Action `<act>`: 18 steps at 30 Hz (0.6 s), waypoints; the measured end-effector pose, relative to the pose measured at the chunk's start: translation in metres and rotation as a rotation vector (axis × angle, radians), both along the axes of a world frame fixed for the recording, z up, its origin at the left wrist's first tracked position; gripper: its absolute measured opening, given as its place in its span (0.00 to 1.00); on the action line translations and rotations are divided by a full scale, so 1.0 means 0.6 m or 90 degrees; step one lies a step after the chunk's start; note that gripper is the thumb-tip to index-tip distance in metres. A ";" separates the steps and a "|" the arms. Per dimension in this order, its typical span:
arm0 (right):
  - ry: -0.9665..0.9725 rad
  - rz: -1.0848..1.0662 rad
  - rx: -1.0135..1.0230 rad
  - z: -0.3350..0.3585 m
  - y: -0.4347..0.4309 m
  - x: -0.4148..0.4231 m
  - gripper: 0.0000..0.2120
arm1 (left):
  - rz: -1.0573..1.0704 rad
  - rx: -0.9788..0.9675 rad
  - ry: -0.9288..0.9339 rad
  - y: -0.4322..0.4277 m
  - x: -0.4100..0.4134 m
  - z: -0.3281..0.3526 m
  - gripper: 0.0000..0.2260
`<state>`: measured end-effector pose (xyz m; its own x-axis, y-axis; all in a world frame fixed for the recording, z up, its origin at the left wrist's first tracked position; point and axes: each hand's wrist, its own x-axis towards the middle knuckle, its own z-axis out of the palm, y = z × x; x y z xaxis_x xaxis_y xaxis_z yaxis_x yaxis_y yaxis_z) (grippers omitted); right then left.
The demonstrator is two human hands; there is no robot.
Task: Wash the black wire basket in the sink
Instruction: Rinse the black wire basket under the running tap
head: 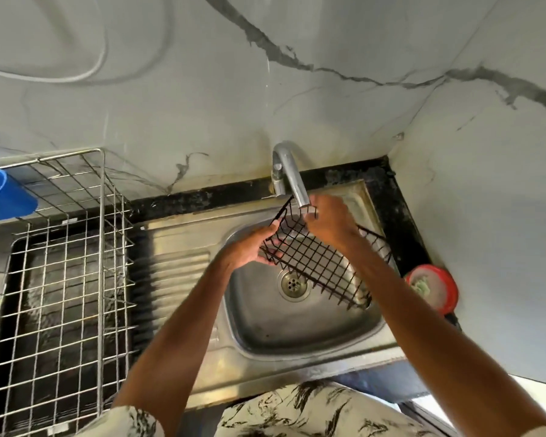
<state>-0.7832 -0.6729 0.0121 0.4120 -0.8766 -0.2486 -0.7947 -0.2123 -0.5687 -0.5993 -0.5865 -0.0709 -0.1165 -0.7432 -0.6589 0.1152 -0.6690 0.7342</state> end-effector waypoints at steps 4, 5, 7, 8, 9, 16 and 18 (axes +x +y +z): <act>0.290 0.115 0.006 -0.042 -0.042 -0.040 0.32 | -0.146 0.040 -0.047 -0.030 0.014 0.027 0.28; 0.300 0.137 0.121 -0.052 -0.053 -0.050 0.31 | -0.180 0.044 -0.046 -0.038 0.015 0.034 0.26; 0.197 0.094 0.422 -0.062 -0.060 -0.065 0.26 | -0.245 0.060 -0.037 -0.047 0.018 0.060 0.24; 0.106 0.033 0.550 -0.062 -0.056 -0.068 0.25 | -0.254 0.077 -0.037 -0.049 0.021 0.068 0.24; 0.031 -0.024 0.621 -0.064 -0.052 -0.070 0.24 | -0.255 0.077 -0.039 -0.050 0.024 0.073 0.23; -0.071 -0.180 0.668 -0.073 -0.040 -0.073 0.24 | 0.066 0.104 -0.054 0.001 -0.011 0.056 0.30; -0.097 -0.217 0.681 -0.075 -0.038 -0.073 0.24 | 0.124 0.094 0.032 0.036 -0.025 0.040 0.24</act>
<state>-0.8268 -0.6959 -0.0331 0.2823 -0.3168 -0.9055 -0.6252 0.6552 -0.4241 -0.6143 -0.5647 -0.0467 -0.0154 -0.6504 -0.7595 0.2860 -0.7307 0.6199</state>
